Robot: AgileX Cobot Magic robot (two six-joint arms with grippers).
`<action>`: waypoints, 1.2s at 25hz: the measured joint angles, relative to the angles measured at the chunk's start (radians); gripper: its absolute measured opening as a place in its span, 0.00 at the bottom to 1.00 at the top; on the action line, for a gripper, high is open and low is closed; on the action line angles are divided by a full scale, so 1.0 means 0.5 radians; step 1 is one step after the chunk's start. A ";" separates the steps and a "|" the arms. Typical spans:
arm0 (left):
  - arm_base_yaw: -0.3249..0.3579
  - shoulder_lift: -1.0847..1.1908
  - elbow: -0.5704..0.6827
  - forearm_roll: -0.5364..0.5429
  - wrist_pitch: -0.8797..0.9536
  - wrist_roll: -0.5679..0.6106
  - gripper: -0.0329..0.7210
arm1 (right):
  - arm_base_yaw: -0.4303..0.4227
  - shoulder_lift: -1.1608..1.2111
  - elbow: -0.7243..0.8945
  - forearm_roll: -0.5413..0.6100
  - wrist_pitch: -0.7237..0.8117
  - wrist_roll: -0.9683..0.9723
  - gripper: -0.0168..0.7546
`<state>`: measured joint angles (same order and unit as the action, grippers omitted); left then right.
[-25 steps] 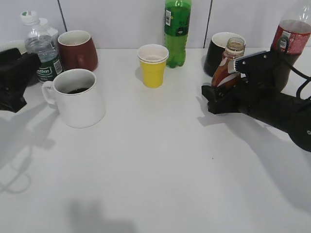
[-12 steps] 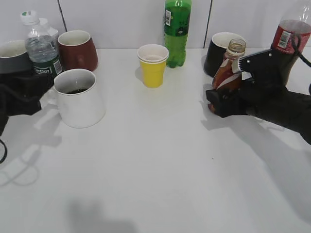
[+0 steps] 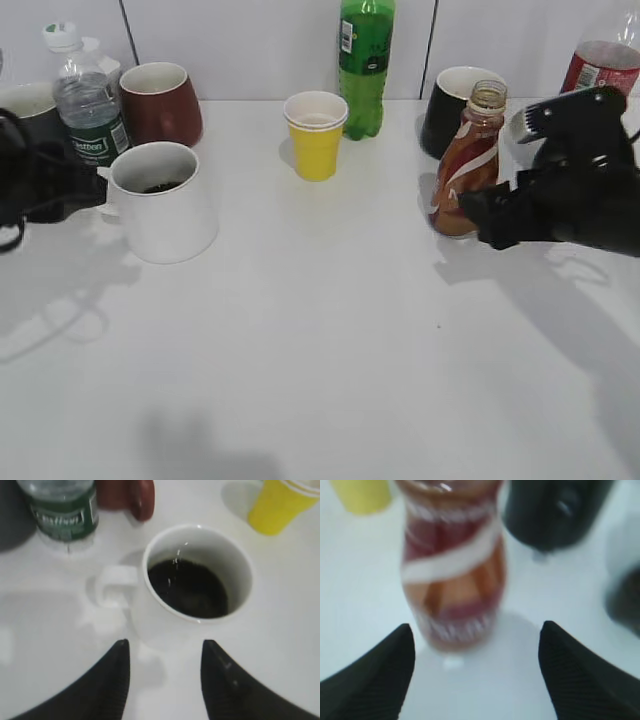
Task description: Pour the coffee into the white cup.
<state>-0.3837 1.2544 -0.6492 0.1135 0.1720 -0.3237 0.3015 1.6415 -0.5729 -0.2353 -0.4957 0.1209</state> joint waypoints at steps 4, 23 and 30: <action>-0.030 -0.018 -0.246 -0.115 0.491 0.000 0.52 | 0.000 -0.242 -0.045 0.000 0.540 0.080 0.79; -0.078 -0.722 -0.478 -0.197 1.321 0.228 0.49 | 0.000 -1.417 -0.600 0.542 2.296 -0.154 0.77; -0.081 -1.428 -0.169 -0.196 1.457 0.242 0.48 | 0.000 -1.981 -0.418 0.610 2.618 -0.192 0.77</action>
<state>-0.4243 0.5406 -0.7336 0.0157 0.9003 -0.2026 0.3015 0.6511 -0.7818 0.0698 0.8132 0.0249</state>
